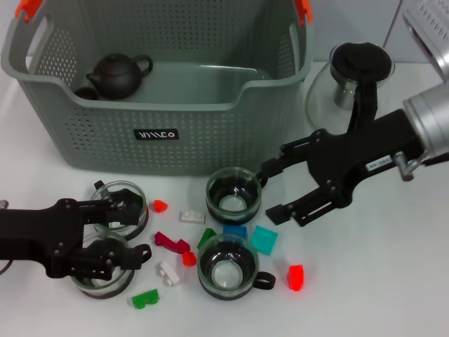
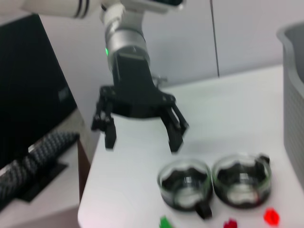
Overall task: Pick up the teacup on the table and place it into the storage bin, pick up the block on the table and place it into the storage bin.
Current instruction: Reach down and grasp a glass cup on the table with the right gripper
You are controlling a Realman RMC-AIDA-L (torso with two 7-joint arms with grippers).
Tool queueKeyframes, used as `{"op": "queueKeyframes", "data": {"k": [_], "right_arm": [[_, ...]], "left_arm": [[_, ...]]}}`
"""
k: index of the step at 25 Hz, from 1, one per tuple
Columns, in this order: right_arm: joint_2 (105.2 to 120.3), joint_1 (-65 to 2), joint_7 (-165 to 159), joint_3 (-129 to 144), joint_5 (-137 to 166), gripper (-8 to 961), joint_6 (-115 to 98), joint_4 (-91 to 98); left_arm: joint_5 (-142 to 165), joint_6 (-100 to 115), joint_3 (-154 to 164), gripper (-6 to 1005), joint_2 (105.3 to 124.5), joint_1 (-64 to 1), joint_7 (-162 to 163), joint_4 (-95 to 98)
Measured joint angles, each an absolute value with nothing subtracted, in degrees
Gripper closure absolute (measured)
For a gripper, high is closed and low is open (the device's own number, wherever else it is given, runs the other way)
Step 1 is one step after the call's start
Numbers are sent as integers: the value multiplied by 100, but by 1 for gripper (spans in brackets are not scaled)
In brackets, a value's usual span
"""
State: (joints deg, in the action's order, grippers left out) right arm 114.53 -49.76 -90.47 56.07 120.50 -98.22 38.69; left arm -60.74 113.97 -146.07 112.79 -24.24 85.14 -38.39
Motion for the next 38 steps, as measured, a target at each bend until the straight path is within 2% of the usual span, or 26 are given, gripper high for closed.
{"op": "queueKeyframes", "data": {"k": [4, 10, 14, 17, 20, 38], "right_arm": [[11451, -5102, -9421, 5630, 12577, 70, -10059, 4488], [11551, -5459, -9799, 5756, 13411, 70, -10266, 5056], [11727, -5846, -9885, 5879, 13996, 71, -10280, 5083], [11964, -6179, -10006, 6315, 14382, 70, -10231, 5104], [12026, -6332, -10140, 6635, 14472, 70, -10130, 5096], [12092, -6441, -10514, 8906, 13921, 69, -8773, 5055]], "left_arm": [[-6095, 11376, -14657, 124, 11308, -2411, 8520, -3818], [-6096, 11296, -14824, 124, 11468, -2363, 8525, -3808], [-6115, 11229, -14902, 125, 11540, -2339, 8526, -3794], [-6119, 11234, -14988, 125, 11548, -2338, 8524, -3762], [-6120, 11245, -15036, 124, 11549, -2325, 8498, -3753], [-6117, 11239, -15051, 124, 11520, -1984, 8395, -3692]]}}
